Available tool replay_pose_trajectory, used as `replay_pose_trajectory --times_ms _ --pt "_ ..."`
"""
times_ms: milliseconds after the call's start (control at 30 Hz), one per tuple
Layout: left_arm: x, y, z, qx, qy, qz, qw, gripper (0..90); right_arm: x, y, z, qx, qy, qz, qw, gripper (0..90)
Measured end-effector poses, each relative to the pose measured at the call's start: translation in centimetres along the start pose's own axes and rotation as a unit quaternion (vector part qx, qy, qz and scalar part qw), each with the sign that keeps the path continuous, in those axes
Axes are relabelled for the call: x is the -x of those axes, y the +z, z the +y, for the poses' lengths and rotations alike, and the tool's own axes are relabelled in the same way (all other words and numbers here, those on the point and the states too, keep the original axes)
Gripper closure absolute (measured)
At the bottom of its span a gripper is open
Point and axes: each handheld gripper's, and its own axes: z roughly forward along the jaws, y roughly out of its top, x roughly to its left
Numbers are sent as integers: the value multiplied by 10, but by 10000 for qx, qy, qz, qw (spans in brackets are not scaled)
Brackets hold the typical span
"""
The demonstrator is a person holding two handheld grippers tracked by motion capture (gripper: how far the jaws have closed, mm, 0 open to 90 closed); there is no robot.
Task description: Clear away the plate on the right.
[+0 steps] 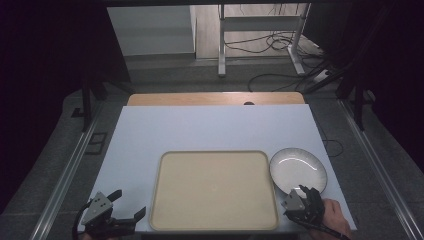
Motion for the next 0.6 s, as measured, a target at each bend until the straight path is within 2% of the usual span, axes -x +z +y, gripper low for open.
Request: replay_pose_trajectory --times_ms 67,133,167,300,333,400,433,467,500,600 --pt "0 0 0 -1 3 1 10000 0 -1 1 0 -12 -78 -23 10000 437" --pt "0 0 0 -1 2 1 10000 0 -3 2 2 -70 -343 -149 9993 476" --pt "0 0 0 -1 2 2 10000 0 -3 2 2 -70 -343 -149 9993 476" --pt "0 0 0 -3 5 0 10000 0 -7 3 5 -119 -617 -286 9976 525" --pt "0 0 0 -5 7 1 10000 0 -8 4 6 -154 -773 -329 9963 555" --pt "0 0 0 -5 8 0 10000 0 -9 5 6 -167 -806 -345 9960 567" --pt "0 0 0 -8 9 0 10000 0 -11 6 7 -223 -922 -366 9948 594" --pt "0 0 0 -8 9 0 10000 0 -11 6 7 -223 -922 -366 9948 594" --pt "0 0 0 -11 17 -3 10000 0 -13 7 9 -288 -1047 -393 9933 617" --pt "0 0 0 -4 12 -1 10000 0 -15 9 11 -360 -1184 -406 9915 646"
